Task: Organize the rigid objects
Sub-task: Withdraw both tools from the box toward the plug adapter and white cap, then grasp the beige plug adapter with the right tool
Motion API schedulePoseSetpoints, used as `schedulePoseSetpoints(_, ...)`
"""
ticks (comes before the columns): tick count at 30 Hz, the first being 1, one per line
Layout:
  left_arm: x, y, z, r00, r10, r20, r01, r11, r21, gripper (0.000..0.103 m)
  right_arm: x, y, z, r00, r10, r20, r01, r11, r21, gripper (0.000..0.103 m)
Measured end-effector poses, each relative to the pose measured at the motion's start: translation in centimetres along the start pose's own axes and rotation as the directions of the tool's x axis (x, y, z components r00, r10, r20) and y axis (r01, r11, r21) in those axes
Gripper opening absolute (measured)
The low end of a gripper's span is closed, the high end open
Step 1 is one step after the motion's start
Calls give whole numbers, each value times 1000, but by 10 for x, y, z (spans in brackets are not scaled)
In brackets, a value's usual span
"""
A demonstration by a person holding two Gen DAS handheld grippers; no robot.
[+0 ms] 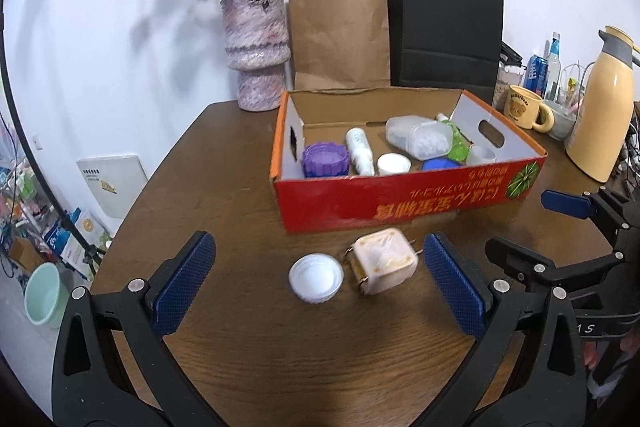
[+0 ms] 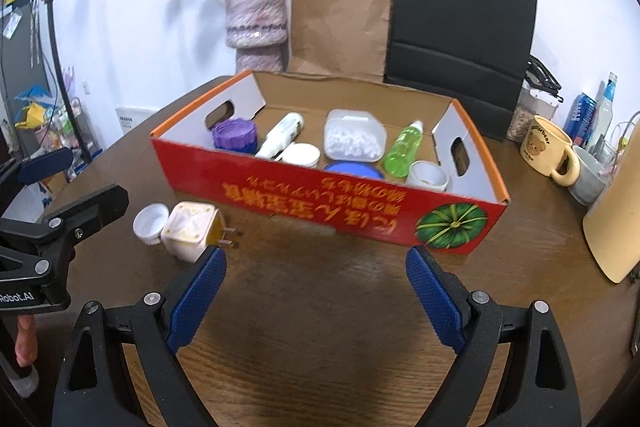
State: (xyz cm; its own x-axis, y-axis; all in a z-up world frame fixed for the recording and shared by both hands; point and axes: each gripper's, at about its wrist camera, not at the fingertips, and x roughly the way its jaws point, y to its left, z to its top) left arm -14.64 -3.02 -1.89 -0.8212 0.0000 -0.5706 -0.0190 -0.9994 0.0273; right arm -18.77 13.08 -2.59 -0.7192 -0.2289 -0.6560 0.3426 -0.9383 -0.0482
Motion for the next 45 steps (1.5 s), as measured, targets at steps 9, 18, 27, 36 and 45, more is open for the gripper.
schedulePoseSetpoints(9, 2, 24, -14, 999, -1, -35, 1, 1000, -11, 103, 10, 25, -7, 999, 10, -34, -11, 999, -35, 95)
schedulePoseSetpoints(18, 5, 41, -21, 999, -8, -46, 8, 1000, -10, 103, 25, 49, -8, 998, 17, -68, -21, 998, -59, 95)
schedulePoseSetpoints(27, 10, 61, -27, 998, -5, -55, 3, 1000, -28, 103, 40, 74, -3, 996, 29, -90, -36, 996, -82, 95)
schedulePoseSetpoints(36, 14, 72, -29, 997, -12, -76, 7, 998, -59, 103, 56, 87, 5, 993, 33, -111, -41, 997, -69, 95)
schedulePoseSetpoints(45, 11, 68, -31, 997, -13, -72, 10, 999, -42, 103, 72, 87, 8, 990, 6, -143, -13, 999, -49, 95)
